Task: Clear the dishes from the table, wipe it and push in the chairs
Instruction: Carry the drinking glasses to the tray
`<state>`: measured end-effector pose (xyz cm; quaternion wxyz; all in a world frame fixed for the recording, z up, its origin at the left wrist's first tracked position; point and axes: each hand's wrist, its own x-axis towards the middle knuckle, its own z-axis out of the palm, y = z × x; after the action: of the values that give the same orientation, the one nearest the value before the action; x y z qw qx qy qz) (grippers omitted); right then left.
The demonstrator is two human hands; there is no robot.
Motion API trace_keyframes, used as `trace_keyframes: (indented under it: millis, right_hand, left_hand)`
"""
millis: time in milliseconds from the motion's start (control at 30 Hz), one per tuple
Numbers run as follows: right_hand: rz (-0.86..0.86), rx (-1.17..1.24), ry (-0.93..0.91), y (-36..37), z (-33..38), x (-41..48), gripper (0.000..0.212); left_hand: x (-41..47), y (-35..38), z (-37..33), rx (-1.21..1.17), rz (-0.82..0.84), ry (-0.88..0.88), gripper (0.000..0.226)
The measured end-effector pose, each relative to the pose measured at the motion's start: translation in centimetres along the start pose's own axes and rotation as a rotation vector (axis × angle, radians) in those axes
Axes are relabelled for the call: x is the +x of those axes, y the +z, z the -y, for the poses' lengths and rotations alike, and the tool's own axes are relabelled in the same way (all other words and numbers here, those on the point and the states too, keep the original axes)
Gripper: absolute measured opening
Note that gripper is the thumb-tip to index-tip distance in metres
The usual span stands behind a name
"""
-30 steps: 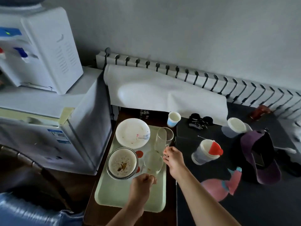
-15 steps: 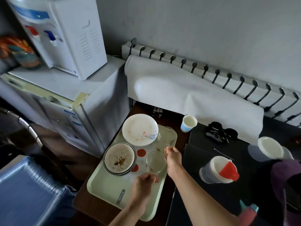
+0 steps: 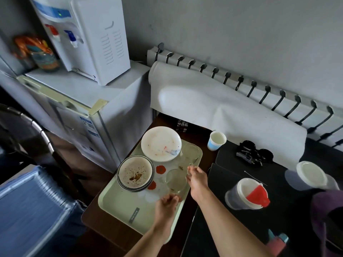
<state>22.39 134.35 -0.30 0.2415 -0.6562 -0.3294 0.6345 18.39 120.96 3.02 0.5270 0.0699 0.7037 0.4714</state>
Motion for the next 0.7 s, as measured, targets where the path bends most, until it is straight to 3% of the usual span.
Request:
trace_keyframes:
  millis: [133,200,367,433,567,700]
  right_hand:
    - [0.0,0.009,0.017,-0.4,0.1,-0.4,0.016]
    - [-0.02,0.028,0.027,-0.4,0.1,-0.9,0.028]
    - [-0.274,0.028,-0.047,-0.3,1.5,-3.6,0.031]
    - [-0.326,0.044,-0.121,0.3,3.2,-5.3,0.032]
    - [-0.208,0.112,-0.344,3.7,6.7,-10.5,0.032]
    - [0.025,0.153,-0.4,9.6,7.4,-15.4,0.026]
  left_hand:
    - [-0.4,0.5,-0.1,0.007,-0.006,0.007,0.02]
    - [-0.6,0.2,-0.2,0.016,-0.004,0.016,0.021]
    - [-0.8,-2.4,-0.8,0.183,-0.024,0.0,0.024]
    - [-0.9,-4.4,-2.4,0.162,-0.03,0.078,0.026]
    - [-2.1,-10.3,-8.1,-0.062,-0.047,0.273,0.027]
    - [-4.2,-16.8,-11.8,-0.343,-0.095,0.41,0.031]
